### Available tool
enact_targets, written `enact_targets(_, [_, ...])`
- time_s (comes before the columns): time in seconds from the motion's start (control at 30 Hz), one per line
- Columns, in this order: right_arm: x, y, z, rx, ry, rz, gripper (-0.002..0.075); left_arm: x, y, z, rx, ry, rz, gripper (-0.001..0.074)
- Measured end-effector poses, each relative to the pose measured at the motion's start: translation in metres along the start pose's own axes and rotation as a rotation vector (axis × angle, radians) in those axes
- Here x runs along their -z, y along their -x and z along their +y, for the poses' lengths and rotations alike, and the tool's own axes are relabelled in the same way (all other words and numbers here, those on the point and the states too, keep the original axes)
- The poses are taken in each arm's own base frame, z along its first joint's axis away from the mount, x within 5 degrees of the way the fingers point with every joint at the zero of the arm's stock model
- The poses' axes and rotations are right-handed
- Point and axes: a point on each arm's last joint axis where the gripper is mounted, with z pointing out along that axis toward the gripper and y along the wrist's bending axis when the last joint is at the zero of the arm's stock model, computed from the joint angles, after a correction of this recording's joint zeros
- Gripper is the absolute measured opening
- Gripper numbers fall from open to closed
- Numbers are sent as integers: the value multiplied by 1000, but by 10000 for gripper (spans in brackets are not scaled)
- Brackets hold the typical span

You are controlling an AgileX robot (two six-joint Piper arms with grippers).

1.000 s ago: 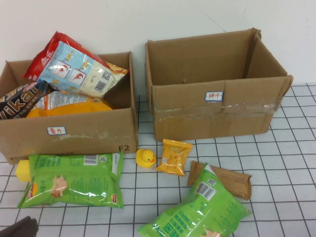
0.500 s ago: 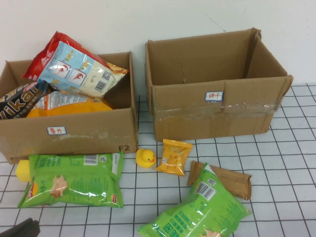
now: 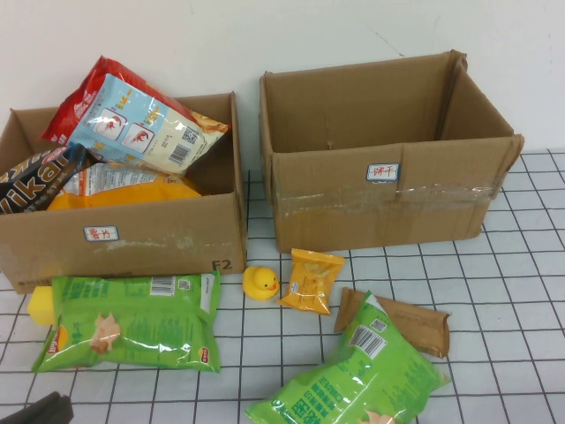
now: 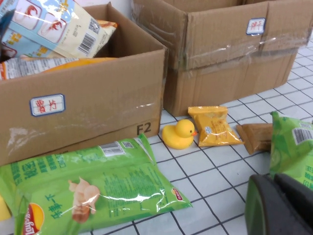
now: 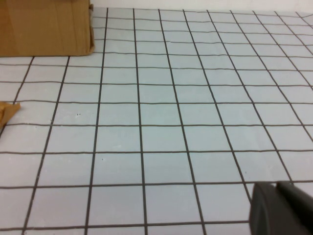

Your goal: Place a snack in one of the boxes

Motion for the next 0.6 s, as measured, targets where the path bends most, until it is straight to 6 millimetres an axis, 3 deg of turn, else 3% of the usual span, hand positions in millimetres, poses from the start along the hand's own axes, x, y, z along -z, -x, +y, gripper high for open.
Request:
enact_targets(0.2, [0,0,0,0,0,0,-1,0,0,0,-12,0,0,-1])
enact_targets(0.4, [0,0,0,2,-1,0,-1,3,2,19,26,212,-117,-1])
enact_targets(0.6, [0,0,0,2,-1,0,-1,6,-27,41,106,432,-225,-1])
